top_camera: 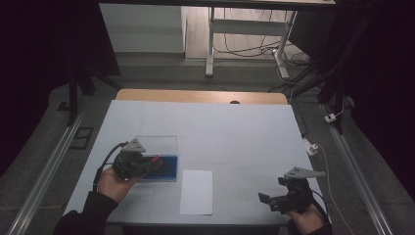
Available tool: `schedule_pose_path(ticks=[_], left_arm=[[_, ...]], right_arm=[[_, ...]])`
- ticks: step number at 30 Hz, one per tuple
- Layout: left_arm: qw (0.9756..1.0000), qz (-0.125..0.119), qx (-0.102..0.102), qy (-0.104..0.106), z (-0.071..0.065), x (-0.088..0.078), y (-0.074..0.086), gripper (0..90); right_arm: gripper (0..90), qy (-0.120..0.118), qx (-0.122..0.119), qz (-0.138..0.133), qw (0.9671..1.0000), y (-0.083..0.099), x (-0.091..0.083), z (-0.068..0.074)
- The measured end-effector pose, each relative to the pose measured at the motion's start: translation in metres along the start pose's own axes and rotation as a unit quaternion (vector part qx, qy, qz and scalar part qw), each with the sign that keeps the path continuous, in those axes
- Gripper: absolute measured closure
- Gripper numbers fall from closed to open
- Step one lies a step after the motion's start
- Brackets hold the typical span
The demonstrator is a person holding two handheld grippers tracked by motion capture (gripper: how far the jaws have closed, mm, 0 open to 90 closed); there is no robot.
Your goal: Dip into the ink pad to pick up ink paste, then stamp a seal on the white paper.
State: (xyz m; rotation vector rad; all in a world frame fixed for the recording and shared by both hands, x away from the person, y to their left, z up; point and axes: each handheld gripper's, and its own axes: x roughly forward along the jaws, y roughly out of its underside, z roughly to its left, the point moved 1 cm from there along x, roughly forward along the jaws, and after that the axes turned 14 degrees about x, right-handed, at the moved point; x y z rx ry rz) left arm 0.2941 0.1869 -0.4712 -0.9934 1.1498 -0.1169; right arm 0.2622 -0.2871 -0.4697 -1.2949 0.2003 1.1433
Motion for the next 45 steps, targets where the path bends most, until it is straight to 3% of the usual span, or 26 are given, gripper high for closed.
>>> schedule_pose_path(ticks=[13,27,45], left_arm=[[0.9999,-0.01,0.003,0.013,-0.009,0.003,-0.013,79.7],[0.9979,0.003,0.048,0.043,-0.031,0.014,-0.034,79.6],[0.9933,0.014,0.078,0.084,-0.052,0.044,-0.055,79.6]], right_arm=[[0.5,-0.001,0.003,0.0,1.0,0.0,0.0,0.0],[0.5,-0.004,0.009,-0.003,0.9999,0.0,-0.001,-0.001],[0.0,-0.007,0.005,-0.007,0.9999,0.0,-0.001,-0.001]])
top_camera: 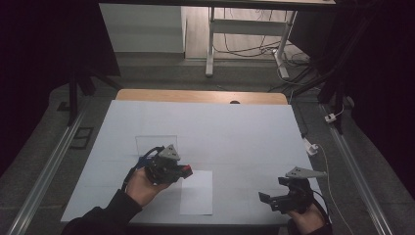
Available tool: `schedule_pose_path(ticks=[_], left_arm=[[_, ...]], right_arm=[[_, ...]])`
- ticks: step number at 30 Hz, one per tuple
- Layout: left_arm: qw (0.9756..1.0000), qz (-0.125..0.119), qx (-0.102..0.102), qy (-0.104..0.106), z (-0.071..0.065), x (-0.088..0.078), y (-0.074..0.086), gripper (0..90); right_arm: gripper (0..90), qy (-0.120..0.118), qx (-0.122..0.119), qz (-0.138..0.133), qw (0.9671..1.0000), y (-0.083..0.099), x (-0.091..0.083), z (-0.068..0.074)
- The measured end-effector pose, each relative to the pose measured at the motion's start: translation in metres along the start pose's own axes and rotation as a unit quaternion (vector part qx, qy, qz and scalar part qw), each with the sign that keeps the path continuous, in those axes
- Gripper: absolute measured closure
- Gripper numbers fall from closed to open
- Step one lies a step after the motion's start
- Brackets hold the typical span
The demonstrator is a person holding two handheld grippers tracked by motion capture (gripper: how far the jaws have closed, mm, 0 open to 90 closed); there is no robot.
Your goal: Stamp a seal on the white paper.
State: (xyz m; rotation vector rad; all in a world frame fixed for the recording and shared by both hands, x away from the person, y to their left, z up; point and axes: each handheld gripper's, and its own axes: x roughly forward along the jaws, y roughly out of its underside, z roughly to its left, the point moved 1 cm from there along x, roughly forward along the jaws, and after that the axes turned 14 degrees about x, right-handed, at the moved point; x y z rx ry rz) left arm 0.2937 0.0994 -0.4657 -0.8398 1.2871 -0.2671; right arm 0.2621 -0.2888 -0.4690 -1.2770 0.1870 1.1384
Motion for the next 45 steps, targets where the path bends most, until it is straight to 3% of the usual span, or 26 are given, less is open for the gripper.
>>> schedule_pose_path(ticks=[13,30,45], left_arm=[[0.9991,0.023,0.028,0.024,-0.01,0.026,-0.01,79.6],[0.9971,0.057,0.041,0.028,-0.015,0.052,0.001,79.6],[0.9969,0.058,0.044,0.031,-0.014,0.063,0.009,79.6]], right_arm=[[0.0,0.006,-0.01,0.0,0.9999,0.0,0.0,0.002],[0.0,0.006,-0.009,0.002,0.9999,0.0,0.0,0.002],[0.0,0.004,-0.007,0.003,1.0,0.0,0.001,0.002]])
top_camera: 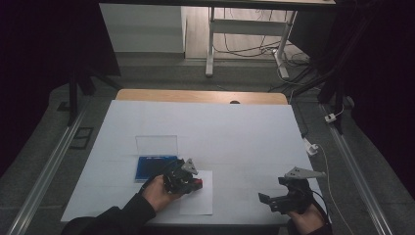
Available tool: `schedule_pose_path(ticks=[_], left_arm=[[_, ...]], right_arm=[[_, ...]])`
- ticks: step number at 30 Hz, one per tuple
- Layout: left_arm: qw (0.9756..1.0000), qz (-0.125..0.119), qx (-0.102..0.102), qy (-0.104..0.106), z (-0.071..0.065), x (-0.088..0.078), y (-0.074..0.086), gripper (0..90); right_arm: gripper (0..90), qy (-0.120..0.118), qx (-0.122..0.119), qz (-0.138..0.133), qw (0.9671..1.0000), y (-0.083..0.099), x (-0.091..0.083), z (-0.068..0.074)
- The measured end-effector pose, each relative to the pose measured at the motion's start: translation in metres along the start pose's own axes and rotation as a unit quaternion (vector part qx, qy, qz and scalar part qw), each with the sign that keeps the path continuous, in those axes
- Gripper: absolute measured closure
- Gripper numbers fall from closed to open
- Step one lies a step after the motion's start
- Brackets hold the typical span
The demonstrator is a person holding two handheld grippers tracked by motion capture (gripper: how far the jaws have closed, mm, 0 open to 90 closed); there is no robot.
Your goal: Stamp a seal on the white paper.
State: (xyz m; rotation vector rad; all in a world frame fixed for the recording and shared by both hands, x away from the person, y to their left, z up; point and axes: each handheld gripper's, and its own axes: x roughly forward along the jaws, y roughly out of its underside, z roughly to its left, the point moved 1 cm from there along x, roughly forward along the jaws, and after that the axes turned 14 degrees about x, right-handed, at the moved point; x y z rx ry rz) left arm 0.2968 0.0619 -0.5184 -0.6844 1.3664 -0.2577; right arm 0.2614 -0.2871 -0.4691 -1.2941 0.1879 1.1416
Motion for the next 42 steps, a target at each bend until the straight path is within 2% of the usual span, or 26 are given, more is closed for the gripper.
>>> schedule_pose_path(ticks=[11,24,26,31,35,42], left_arm=[[0.9992,-0.019,-0.031,0.017,0.005,0.002,0.006,79.8],[0.9996,0.011,0.0,-0.026,-0.009,0.003,-0.003,79.9],[0.9995,0.013,0.0,-0.028,-0.009,0.003,-0.003,79.9],[0.9998,0.009,-0.01,-0.016,-0.006,0.003,-0.002,79.9],[0.9993,-0.002,-0.037,0.005,0.0,0.003,0.001,79.9],[0.9965,-0.022,-0.071,0.039,0.01,0.003,0.007,79.9]], right_arm=[[0.0,0.004,-0.001,0.003,1.0,0.0,0.0,0.0],[0.0,0.002,-0.001,0.004,1.0,-0.001,0.001,0.0],[0.0,0.002,-0.001,0.005,1.0,-0.001,0.001,0.0],[0.0,0.001,-0.002,0.005,1.0,0.0,0.002,0.001],[0.0,0.002,-0.002,0.005,1.0,0.0,0.001,0.001],[0.0,0.002,-0.002,0.005,1.0,0.0,0.001,0.001]])
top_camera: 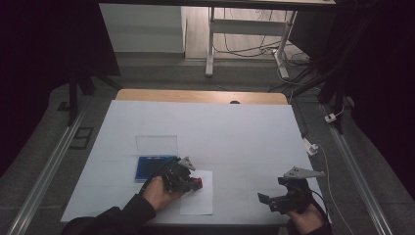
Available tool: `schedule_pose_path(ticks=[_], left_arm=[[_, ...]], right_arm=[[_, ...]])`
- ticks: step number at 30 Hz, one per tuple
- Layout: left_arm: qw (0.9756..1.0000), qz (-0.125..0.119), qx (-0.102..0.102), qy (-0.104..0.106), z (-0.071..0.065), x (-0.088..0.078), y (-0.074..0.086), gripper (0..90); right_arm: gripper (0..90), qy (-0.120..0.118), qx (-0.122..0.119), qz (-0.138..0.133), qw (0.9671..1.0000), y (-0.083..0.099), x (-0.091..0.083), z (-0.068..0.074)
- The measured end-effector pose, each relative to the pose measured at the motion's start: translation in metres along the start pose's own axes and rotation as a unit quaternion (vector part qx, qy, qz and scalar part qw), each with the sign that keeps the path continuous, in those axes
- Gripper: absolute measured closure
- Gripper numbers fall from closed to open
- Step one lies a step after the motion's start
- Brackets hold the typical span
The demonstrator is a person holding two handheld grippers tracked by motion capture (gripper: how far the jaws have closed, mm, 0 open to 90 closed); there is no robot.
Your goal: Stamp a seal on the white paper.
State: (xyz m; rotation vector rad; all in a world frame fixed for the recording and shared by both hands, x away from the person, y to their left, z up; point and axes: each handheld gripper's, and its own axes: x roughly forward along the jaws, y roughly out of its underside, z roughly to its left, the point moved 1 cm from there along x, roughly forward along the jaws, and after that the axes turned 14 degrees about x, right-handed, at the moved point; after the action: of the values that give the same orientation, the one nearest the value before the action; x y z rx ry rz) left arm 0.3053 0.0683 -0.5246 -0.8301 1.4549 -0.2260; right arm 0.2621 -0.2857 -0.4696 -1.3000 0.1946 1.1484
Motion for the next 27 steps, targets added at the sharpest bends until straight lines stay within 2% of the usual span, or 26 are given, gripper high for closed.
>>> schedule_pose_path(ticks=[3,6,11,20,27], left_arm=[[1.0,0.004,0.006,-0.003,-0.001,0.0,0.0,79.9],[0.9994,0.014,0.023,-0.02,-0.006,0.0,-0.003,79.9],[0.9971,0.024,0.049,-0.053,-0.015,0.002,-0.006,79.9],[0.9963,0.029,0.062,-0.051,-0.015,0.001,-0.006,79.7],[0.9972,0.024,0.054,-0.045,-0.013,0.0,-0.006,79.6]], right_arm=[[0.0,0.001,0.0,0.0,1.0,0.0,0.0,0.0],[0.0,0.002,0.0,0.0,1.0,0.0,0.0,0.0],[0.0,0.002,-0.002,0.001,1.0,0.0,0.0,0.0],[0.0,0.003,-0.002,0.001,1.0,0.0,0.0,0.0],[0.0,0.004,-0.003,0.001,1.0,0.001,0.0,0.0]])
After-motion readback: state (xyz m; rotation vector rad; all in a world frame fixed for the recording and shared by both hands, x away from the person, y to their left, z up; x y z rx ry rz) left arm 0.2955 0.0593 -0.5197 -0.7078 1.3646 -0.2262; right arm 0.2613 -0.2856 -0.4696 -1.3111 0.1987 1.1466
